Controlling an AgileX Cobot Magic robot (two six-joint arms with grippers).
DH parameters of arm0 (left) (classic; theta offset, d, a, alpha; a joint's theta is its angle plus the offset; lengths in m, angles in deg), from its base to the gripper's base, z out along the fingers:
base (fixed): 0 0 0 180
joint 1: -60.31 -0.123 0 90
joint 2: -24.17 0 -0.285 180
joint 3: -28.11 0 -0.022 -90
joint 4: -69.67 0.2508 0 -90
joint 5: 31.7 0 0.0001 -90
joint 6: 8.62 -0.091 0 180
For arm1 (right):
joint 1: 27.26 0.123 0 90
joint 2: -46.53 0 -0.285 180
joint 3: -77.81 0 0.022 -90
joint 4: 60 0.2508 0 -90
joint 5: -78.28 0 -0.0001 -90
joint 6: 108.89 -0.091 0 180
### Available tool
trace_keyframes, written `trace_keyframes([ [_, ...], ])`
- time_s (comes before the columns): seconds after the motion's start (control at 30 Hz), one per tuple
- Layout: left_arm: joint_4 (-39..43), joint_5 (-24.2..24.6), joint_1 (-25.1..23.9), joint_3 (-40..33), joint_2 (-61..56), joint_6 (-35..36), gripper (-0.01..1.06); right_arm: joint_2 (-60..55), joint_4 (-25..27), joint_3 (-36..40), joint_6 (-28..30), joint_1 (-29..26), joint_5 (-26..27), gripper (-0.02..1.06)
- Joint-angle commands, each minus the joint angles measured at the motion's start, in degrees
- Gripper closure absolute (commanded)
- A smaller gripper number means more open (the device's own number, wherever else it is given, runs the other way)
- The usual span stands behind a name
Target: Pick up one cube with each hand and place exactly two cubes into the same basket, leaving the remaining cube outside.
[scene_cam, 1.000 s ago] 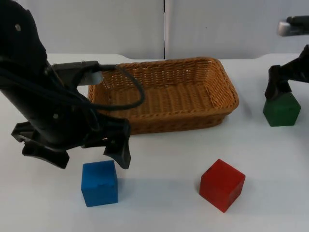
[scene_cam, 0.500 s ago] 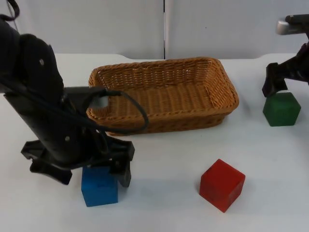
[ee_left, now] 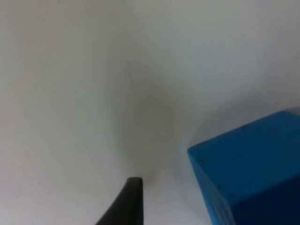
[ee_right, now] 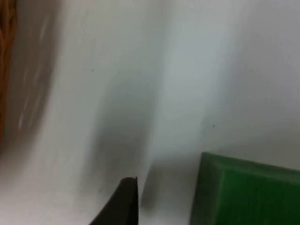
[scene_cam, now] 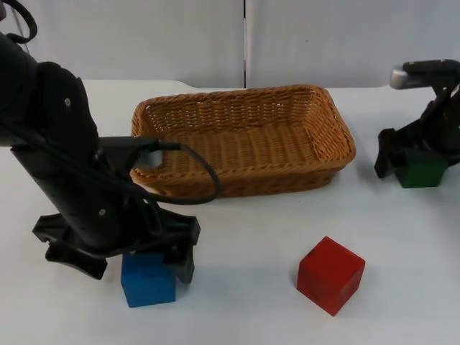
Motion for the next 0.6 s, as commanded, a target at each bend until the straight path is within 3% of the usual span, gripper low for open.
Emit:
trace_keyframes([
  [0.0,0.41,-0.17,0.25,0.13,0.02,0.42,0.0,0.11,0.33,-0.16,0.07,0.31,0.88,0.0],
  [0.17,0.41,0.06,0.25,0.13,0.02,0.42,0.02,0.11,0.33,-0.16,0.07,0.31,0.77,0.06],
  [0.23,0.41,0.06,0.25,0.13,0.02,0.42,0.1,0.11,0.33,-0.16,-0.06,0.31,0.55,0.2],
  [0.3,0.41,0.06,0.25,0.13,0.02,0.42,0.2,0.11,0.33,-0.16,-0.07,0.31,0.42,0.4],
  [0.37,0.41,0.17,0.25,0.13,0.02,0.42,0.34,0.24,0.33,-0.16,-0.07,0.31,0.12,0.55],
  [0.4,0.41,0.17,0.25,0.13,0.02,0.42,0.34,0.24,0.33,-0.16,-0.07,0.31,0.12,0.55],
  [0.47,0.09,0.3,0.25,0.13,0.02,0.42,0.54,0.6,0.42,-0.16,-0.07,0.31,-0.4,0.83],
  [0.53,-0.04,0.83,0.25,0.13,0.02,0.42,0.72,1.13,0.59,-0.16,-0.07,0.31,-1.2,1.02],
  [0.57,-0.04,0.83,0.25,0.13,0.02,0.42,0.72,1.13,0.59,-0.16,-0.07,0.31,-1.2,1.02],
])
